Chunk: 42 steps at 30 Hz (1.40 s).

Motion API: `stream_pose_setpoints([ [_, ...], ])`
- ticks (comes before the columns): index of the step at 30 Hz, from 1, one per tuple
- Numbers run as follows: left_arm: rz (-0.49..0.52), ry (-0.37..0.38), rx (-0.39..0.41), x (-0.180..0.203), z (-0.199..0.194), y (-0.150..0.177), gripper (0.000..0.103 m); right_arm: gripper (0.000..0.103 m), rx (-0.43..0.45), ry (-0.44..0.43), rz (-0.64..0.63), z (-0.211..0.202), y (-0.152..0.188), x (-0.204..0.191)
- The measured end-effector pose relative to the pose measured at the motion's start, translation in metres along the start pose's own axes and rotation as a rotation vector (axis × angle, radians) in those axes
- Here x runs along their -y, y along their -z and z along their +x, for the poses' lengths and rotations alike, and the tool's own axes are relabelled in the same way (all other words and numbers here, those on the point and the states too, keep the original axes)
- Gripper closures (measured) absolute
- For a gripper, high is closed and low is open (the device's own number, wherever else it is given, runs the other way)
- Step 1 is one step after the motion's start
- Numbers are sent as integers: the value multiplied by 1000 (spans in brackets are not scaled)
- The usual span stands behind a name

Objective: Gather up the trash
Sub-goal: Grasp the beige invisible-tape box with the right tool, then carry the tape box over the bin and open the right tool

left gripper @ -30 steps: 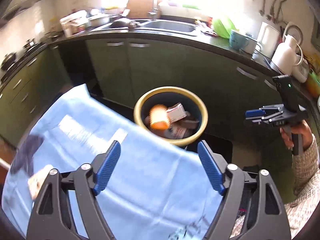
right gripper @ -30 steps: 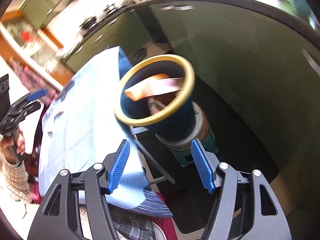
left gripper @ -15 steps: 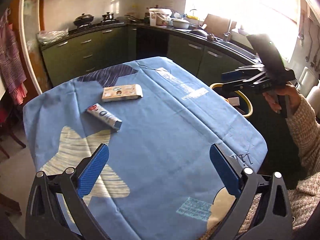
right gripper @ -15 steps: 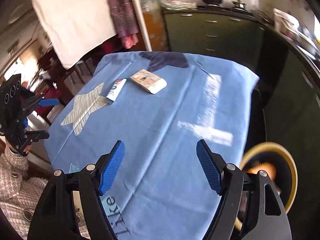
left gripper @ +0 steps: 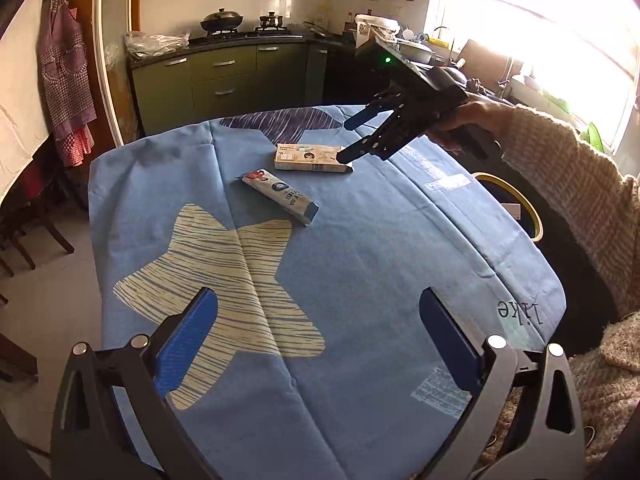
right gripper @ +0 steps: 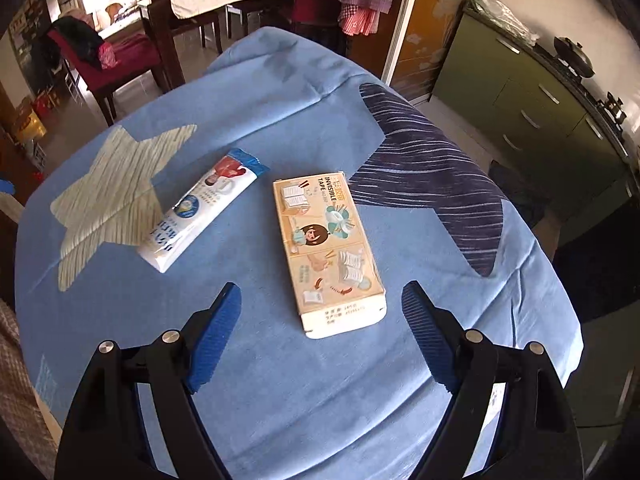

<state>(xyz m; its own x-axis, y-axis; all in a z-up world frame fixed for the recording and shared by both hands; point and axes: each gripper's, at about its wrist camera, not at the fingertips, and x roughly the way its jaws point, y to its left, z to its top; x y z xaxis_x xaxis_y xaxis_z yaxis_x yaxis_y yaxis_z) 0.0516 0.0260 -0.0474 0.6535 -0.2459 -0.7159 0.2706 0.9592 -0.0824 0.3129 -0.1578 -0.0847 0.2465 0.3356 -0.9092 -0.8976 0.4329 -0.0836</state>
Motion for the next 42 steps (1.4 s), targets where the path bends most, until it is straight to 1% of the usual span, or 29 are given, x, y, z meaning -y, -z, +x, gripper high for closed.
stream_pose_setpoints([
  [4,-19,-3,2,-7,0,-1,7,22,-77,6,-52,22,-11,4],
  [8,-37,-5,-6,-14,2,1,7,22,-124,-16,-58,37,-14,8],
  [9,-42,-6,-7,-16,2,2,7,25,-137,-30,-59,40,-14,10],
  [10,-46,-6,-8,-17,2,3,7,28,-145,-38,-60,43,-14,10],
  [15,-65,-2,-12,-24,4,4,7,28,-148,-60,-44,48,-17,17],
  [19,-70,7,-11,-25,3,5,7,30,-169,-104,15,53,-16,25],
  [23,-69,8,-8,-24,2,7,7,39,-166,-89,46,50,-12,29],
  [24,-70,9,-7,-24,1,7,7,43,-166,-85,56,48,-10,29],
  [35,-48,34,2,-14,-3,10,7,45,-150,-13,131,23,29,12],
  [42,-11,56,13,3,-7,11,7,45,-66,-4,221,-13,64,9],
])
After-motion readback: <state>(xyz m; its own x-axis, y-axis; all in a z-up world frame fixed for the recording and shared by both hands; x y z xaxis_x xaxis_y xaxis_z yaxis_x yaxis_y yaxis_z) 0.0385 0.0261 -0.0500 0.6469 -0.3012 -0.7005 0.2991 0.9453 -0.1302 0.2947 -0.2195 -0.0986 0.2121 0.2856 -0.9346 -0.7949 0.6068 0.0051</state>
